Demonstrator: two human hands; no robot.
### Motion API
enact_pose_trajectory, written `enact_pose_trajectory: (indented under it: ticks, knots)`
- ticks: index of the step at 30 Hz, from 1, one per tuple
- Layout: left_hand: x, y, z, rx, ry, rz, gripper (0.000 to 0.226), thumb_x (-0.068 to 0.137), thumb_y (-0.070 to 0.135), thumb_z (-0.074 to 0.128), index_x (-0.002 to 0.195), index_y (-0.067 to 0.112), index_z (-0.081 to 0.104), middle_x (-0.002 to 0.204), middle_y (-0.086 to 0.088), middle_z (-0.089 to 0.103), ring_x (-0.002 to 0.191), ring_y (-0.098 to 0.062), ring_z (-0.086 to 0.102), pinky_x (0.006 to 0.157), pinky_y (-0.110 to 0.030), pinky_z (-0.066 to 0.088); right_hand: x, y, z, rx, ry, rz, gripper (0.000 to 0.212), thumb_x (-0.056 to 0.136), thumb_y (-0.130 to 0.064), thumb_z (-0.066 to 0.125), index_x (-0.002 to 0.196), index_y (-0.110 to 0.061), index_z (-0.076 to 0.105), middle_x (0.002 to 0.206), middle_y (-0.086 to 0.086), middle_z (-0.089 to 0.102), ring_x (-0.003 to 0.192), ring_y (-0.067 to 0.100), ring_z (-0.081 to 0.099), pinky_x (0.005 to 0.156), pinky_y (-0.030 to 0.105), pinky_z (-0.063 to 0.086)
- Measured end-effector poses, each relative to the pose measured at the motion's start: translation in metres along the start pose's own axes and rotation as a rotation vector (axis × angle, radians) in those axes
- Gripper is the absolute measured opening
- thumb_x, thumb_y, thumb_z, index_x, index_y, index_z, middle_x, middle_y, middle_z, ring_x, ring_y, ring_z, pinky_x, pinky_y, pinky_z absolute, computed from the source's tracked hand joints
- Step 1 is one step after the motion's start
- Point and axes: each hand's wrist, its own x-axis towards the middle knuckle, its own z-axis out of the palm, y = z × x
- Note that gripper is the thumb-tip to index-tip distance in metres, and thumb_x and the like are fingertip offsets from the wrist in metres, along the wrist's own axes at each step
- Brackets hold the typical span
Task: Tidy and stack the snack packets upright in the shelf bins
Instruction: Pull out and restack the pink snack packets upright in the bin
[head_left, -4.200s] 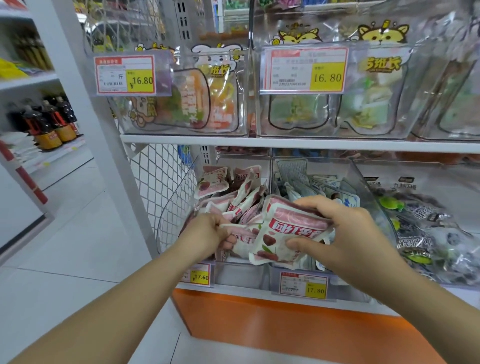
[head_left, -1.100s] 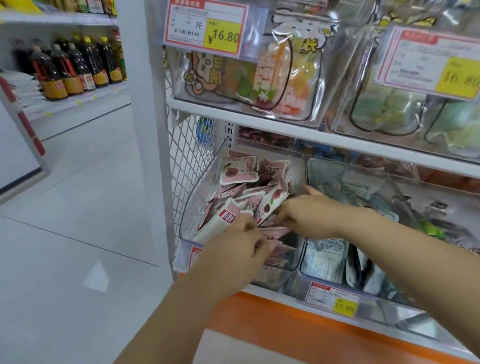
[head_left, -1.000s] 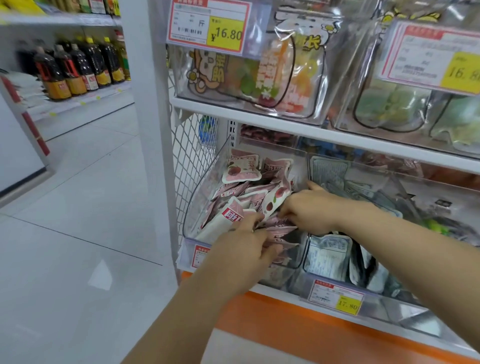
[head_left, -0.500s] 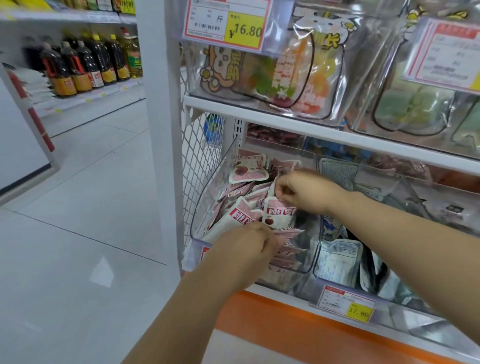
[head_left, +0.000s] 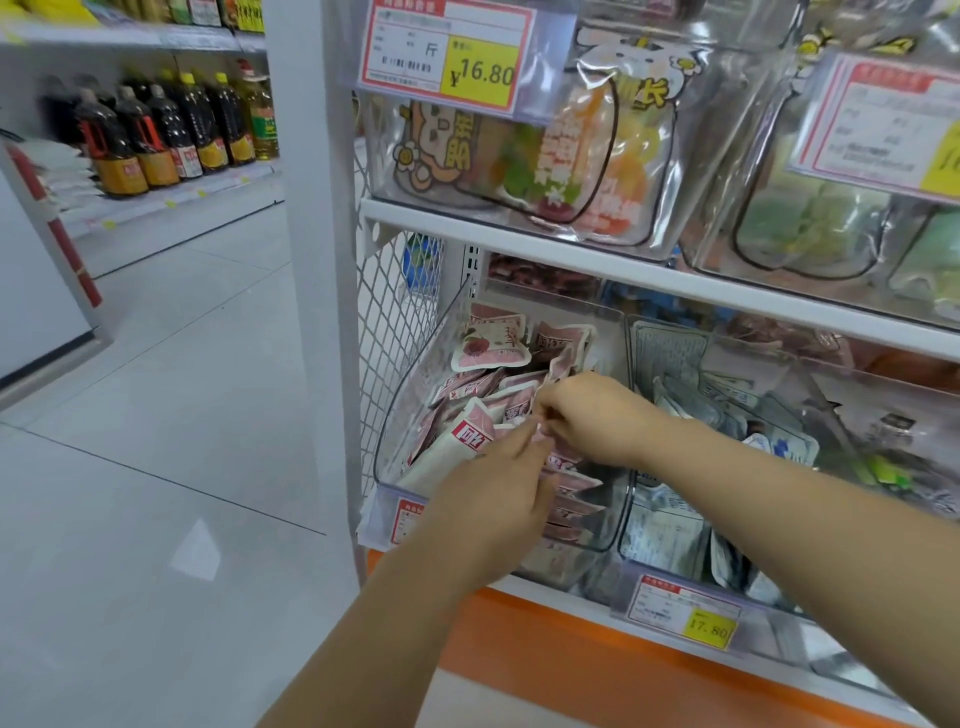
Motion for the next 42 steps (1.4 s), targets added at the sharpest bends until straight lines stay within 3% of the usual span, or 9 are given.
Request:
enact_pose_trajectory:
  ticks: [3,6,9,13,18,25,31,35,42]
  knots:
    - [0.002,0.002,0.003,0.048,-0.02,0.01,0.044,0.101,0.037,0.027,0.141,0.023,0.038,0.158,0.01,-0.005,0.137,-0.015,0.029,0.105,-0.033,0.036,-0.007,0.01,-0.016,0.125,-0.065,0.0,0.019,0.091,-0.012,0.052,0.101,-0.016,0.068,0.095,0.001,0.069,0.086,0.016,0.063,0.076,0.026,0.046]
    - [0.005,0.002,0.002,0.032,-0.03,-0.012,0.043,0.101,0.036,0.028,0.142,0.023,0.037,0.158,0.014,-0.007,0.138,-0.014,0.025,0.106,-0.033,0.035,-0.023,0.03,-0.034,0.303,0.124,0.106,0.02,0.094,-0.02,0.053,0.109,-0.021,0.065,0.101,-0.009,0.064,0.092,0.01,0.061,0.086,0.026,0.047]
    - [0.008,0.003,0.003,0.004,-0.01,-0.008,0.044,0.101,0.034,0.032,0.144,0.025,0.032,0.155,0.011,0.012,0.135,-0.015,0.03,0.104,-0.033,0.037,-0.028,0.038,-0.032,0.293,0.306,0.168,0.026,0.092,-0.019,0.054,0.118,-0.023,0.058,0.113,-0.007,0.055,0.088,0.014,0.058,0.083,0.028,0.046]
    - [0.011,0.004,0.007,0.041,-0.025,-0.046,0.046,0.101,0.035,0.031,0.145,0.024,0.027,0.142,0.004,0.033,0.128,-0.018,0.036,0.101,-0.035,0.038,-0.011,0.031,-0.016,0.168,0.138,0.062,0.035,0.089,-0.014,0.058,0.122,-0.026,0.058,0.129,-0.002,0.043,0.087,0.011,0.053,0.08,0.025,0.041]
    - [0.012,-0.001,0.008,0.004,-0.046,-0.042,0.044,0.101,0.037,0.031,0.141,0.02,0.04,0.136,0.009,0.037,0.12,-0.014,0.043,0.1,-0.033,0.04,0.0,0.032,-0.012,0.14,0.21,0.097,0.007,0.087,-0.015,0.061,0.09,-0.014,0.067,0.103,-0.003,0.057,0.091,0.012,0.055,0.077,0.025,0.042]
    - [0.008,-0.001,0.001,-0.015,-0.045,-0.028,0.045,0.099,0.035,0.037,0.142,0.021,0.039,0.146,0.013,0.032,0.13,-0.012,0.035,0.107,-0.032,0.034,-0.006,0.016,-0.006,0.033,0.031,0.004,0.026,0.091,-0.02,0.05,0.111,-0.027,0.064,0.106,-0.005,0.069,0.098,0.018,0.063,0.087,0.03,0.048]
    - [-0.004,-0.005,-0.018,-0.046,0.055,-0.023,0.031,0.098,0.028,0.042,0.123,0.023,0.059,0.125,0.01,0.053,0.115,-0.01,0.05,0.095,-0.027,0.042,-0.025,0.015,-0.017,0.187,0.258,0.118,0.018,0.087,-0.015,0.056,0.094,-0.024,0.071,0.087,-0.006,0.071,0.075,0.01,0.065,0.075,0.025,0.052]
    - [-0.011,-0.007,-0.027,-0.142,0.195,-0.082,0.029,0.096,0.027,0.045,0.122,0.027,0.059,0.114,0.009,0.063,0.099,-0.009,0.06,0.088,-0.032,0.051,-0.067,0.006,-0.022,0.357,0.481,0.126,0.015,0.081,-0.007,0.062,0.086,-0.015,0.074,0.076,-0.002,0.072,0.043,-0.006,0.051,0.051,0.004,0.038]
    - [-0.02,0.006,-0.024,-0.287,0.304,-0.046,0.047,0.093,0.024,0.054,0.139,0.029,0.042,0.124,0.008,0.054,0.111,-0.007,0.053,0.097,-0.033,0.047,-0.114,-0.015,-0.026,0.605,0.539,0.182,0.025,0.085,-0.002,0.057,0.084,-0.021,0.073,0.076,-0.011,0.07,0.062,-0.007,0.061,0.055,0.009,0.045]
